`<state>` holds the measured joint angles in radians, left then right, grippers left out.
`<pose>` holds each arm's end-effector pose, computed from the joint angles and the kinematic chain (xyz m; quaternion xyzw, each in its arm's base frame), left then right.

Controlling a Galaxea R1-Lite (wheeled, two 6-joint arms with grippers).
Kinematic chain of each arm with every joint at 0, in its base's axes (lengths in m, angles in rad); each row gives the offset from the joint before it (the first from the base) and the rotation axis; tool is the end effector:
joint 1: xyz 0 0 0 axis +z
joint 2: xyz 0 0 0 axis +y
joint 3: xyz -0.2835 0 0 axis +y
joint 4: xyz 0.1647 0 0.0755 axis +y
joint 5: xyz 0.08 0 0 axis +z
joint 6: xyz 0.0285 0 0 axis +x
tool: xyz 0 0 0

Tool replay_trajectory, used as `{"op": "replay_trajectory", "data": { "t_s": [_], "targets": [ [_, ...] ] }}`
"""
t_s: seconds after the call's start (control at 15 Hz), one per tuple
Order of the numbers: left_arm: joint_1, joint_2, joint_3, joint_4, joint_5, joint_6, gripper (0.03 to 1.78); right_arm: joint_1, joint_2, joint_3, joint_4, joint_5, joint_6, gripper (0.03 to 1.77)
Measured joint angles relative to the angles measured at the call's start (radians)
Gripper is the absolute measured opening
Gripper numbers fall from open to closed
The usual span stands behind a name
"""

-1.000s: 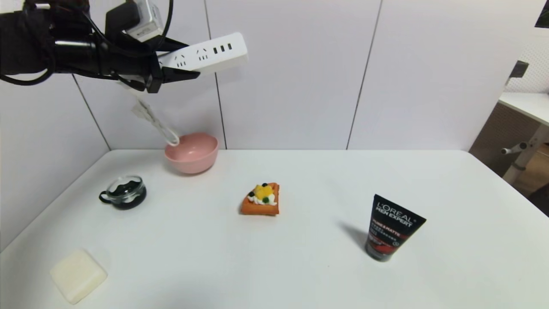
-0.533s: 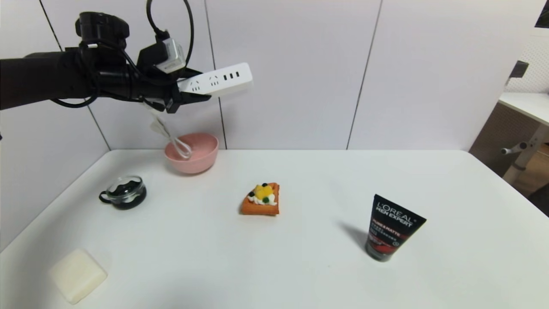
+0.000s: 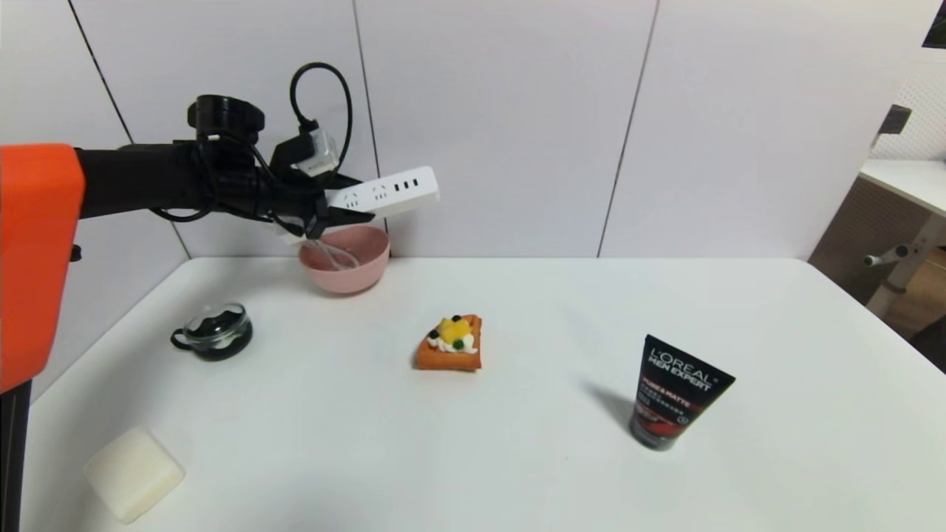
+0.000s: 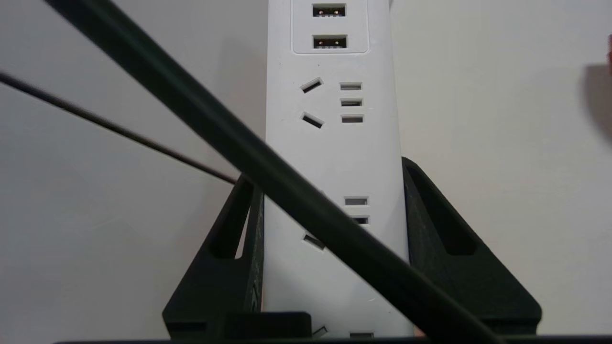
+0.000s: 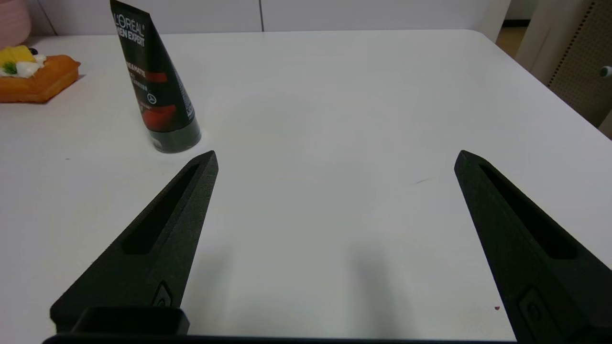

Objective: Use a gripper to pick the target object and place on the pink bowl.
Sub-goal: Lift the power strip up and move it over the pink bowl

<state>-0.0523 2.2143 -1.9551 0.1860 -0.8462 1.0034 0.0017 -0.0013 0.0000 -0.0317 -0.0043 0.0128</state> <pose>0.4362 -0.0442 0.2150 0.3477 -0.0252 -0.4693 0.8113 -0.0105 -0.0001 0.0789 0.0064 -0.0165 -0.0012 0.9998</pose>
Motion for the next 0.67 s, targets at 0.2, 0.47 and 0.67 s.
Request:
{"op": "replay_trajectory", "data": {
  "t_s": [0.2, 0.47, 0.67],
  "targets": [
    [0.013, 0.04, 0.004, 0.026, -0.021, -0.033, 0.85, 0.0, 0.0, 0.0, 0.0, 0.0, 0.0, 1.71],
    [0.013, 0.072, 0.003, 0.049, 0.006, -0.027, 0.85, 0.001, 0.0, 0.0, 0.0, 0.0, 0.0, 1.71],
    [0.016, 0.087, 0.0, 0.05, 0.028, -0.031, 0.85, 0.0, 0.0, 0.0, 0.0, 0.0, 0.0, 1.71]
  ]
}}
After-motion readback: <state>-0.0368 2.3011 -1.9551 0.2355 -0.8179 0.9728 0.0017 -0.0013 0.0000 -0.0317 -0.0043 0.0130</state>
